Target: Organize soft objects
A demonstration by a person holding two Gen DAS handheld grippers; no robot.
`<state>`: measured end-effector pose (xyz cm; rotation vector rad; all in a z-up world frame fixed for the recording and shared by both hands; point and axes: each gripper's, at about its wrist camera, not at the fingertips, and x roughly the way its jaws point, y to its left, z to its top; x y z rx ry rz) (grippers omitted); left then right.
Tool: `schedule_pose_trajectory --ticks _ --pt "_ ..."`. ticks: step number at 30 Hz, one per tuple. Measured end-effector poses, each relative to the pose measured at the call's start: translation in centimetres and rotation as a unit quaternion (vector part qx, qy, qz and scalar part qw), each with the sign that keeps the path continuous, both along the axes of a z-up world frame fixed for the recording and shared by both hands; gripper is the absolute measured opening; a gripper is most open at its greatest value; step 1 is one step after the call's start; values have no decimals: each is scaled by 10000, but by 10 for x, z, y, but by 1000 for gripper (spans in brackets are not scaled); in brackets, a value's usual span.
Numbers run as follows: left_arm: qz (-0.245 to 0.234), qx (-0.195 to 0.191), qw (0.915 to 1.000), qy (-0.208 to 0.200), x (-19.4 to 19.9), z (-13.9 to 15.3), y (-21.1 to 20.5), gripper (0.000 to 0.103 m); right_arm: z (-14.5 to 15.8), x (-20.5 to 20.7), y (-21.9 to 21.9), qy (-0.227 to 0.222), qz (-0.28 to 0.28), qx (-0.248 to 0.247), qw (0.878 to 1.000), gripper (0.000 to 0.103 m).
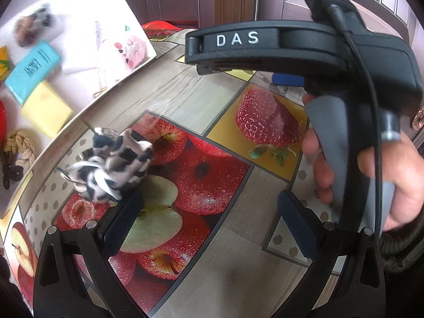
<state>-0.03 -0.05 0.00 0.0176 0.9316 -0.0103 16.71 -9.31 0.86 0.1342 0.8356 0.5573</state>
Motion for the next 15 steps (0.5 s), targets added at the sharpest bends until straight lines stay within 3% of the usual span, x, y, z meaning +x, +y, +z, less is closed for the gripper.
schedule_pose_trajectory --ticks 9,15 --pt "0 1 10000 0 0 0 0 102 1 15 9 -70 376 -4 9993 103" --pt "2 -14 10000 8 0 0 0 102 0 20 2 -15 471 291 9985 103"
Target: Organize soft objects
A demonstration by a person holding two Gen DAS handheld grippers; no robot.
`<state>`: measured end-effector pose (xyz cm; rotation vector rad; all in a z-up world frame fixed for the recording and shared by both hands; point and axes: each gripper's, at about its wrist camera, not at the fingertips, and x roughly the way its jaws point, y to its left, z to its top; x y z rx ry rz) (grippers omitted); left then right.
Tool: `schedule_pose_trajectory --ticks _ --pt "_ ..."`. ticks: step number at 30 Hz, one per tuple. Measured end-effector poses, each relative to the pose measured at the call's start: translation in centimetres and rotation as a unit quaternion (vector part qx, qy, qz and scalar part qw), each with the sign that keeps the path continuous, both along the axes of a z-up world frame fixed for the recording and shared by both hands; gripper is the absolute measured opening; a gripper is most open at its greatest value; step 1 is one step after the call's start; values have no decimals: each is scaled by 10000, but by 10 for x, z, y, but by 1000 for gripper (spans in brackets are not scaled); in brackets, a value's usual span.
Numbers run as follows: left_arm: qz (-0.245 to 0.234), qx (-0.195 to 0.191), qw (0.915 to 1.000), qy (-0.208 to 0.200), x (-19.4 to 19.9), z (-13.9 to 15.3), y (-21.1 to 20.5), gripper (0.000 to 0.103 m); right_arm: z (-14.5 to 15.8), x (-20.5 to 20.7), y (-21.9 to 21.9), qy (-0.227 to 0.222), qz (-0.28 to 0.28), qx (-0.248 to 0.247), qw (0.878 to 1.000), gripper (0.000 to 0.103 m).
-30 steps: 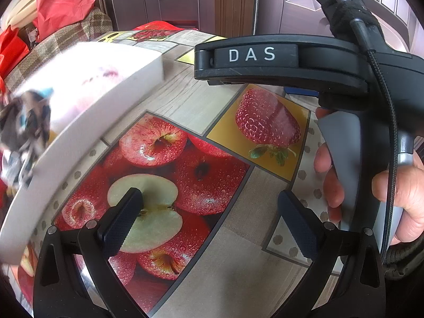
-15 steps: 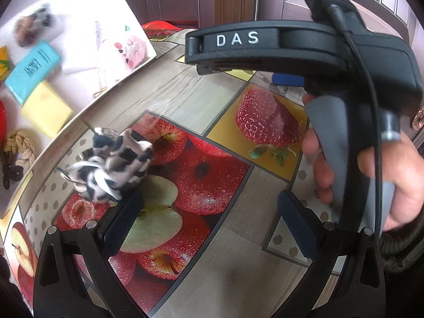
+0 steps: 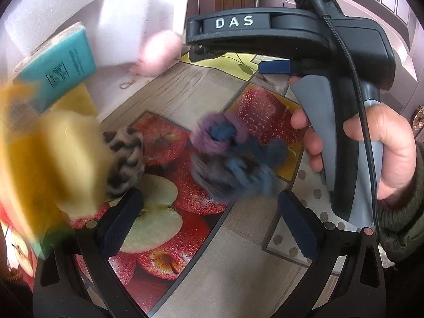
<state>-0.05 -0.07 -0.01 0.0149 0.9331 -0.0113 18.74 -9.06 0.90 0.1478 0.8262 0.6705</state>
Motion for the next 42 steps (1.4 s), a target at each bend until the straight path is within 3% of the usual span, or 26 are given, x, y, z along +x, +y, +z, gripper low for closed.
schedule_pose_trajectory --ticks 42 --pt "0 4 10000 -2 1 -3 3 102 3 1 -7 88 17 235 9997 103"
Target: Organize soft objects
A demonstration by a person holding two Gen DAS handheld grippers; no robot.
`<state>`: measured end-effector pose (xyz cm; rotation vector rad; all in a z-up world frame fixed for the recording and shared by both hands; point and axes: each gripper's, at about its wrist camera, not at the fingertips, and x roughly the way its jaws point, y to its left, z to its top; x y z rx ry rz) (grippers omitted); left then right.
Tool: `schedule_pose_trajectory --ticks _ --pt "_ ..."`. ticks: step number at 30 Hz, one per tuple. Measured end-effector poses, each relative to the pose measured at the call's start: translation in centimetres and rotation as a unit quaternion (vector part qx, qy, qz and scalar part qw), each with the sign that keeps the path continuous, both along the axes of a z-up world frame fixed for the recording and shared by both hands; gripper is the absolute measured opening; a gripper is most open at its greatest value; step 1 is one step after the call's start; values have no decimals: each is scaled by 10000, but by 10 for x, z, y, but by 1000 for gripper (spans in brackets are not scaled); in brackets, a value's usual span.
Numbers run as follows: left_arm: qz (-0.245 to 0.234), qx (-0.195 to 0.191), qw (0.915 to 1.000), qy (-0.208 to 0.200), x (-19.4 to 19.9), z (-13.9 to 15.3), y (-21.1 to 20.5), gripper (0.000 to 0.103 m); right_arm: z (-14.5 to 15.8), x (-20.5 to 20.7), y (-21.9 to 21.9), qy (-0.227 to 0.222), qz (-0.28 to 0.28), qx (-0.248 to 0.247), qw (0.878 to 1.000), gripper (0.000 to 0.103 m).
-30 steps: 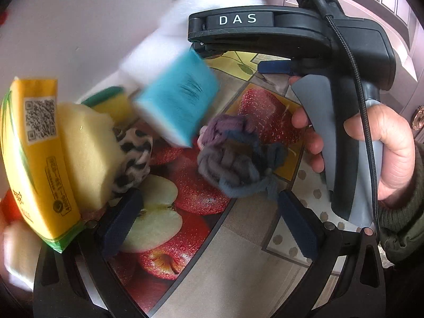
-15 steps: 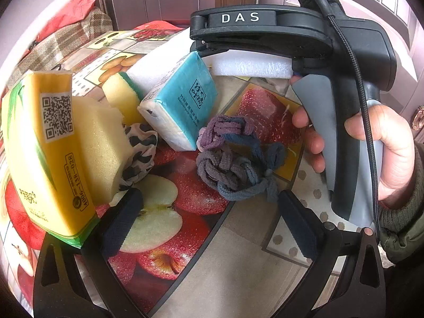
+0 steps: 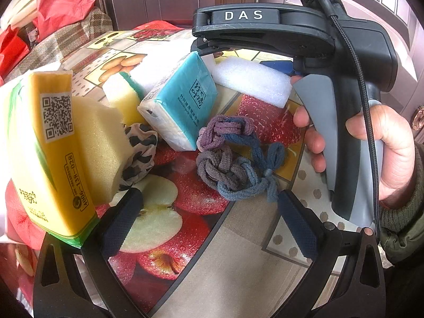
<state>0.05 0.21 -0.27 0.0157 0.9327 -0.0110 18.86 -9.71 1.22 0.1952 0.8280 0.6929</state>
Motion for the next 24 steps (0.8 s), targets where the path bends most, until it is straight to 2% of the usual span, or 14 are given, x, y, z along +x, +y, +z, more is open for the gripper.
schedule_pose_trajectory --ticks 24 --pt "0 1 10000 0 0 0 0 102 -2 0 -7 60 -23 205 9998 103"
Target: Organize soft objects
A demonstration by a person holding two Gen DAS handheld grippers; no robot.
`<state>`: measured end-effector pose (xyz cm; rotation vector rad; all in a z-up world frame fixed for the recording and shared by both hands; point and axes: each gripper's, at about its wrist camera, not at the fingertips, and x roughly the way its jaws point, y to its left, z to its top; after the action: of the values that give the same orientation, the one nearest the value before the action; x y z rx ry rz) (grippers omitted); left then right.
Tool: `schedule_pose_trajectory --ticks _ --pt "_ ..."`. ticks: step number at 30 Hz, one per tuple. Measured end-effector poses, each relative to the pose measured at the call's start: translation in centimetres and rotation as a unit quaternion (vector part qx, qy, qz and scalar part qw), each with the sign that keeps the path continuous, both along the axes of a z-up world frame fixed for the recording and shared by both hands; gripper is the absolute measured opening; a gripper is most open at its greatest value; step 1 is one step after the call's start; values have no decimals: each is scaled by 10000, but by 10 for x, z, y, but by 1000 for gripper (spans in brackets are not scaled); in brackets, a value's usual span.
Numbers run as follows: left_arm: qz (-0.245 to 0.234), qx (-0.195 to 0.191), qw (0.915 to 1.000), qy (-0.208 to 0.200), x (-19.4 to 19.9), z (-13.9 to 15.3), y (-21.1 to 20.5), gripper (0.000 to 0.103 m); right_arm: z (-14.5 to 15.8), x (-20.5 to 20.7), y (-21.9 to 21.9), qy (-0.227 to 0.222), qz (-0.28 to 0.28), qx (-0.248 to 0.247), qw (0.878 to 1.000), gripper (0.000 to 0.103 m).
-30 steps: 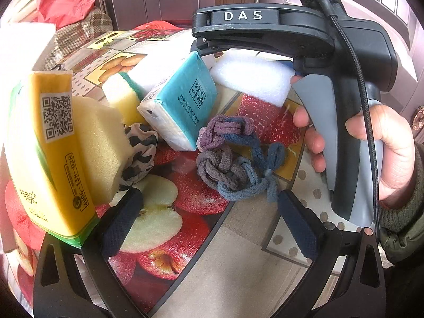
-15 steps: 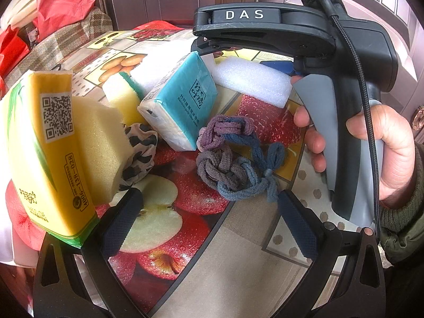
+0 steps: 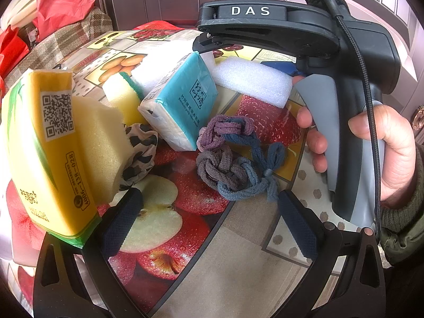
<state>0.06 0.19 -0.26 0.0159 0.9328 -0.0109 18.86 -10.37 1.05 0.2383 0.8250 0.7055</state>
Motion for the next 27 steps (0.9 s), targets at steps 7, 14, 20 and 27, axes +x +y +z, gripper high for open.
schedule_pose_trajectory --ticks 7,14,20,27 --pt "0 8 10000 1 -1 0 0 102 2 -2 -19 47 -295 407 9987 103" --pt "-75 -24 10000 -20 -1 0 -2 102 11 -17 -59 -237 -387 1413 9889 103" --pt "-475 -705 9923 -901 -54 30 -4 102 34 -35 -73 -1028 -83 1486 9835 103" --pt "327 -1001 9858 -1308 -122 44 48 103 37 -50 -69 -1476 572 1057 9817 103"
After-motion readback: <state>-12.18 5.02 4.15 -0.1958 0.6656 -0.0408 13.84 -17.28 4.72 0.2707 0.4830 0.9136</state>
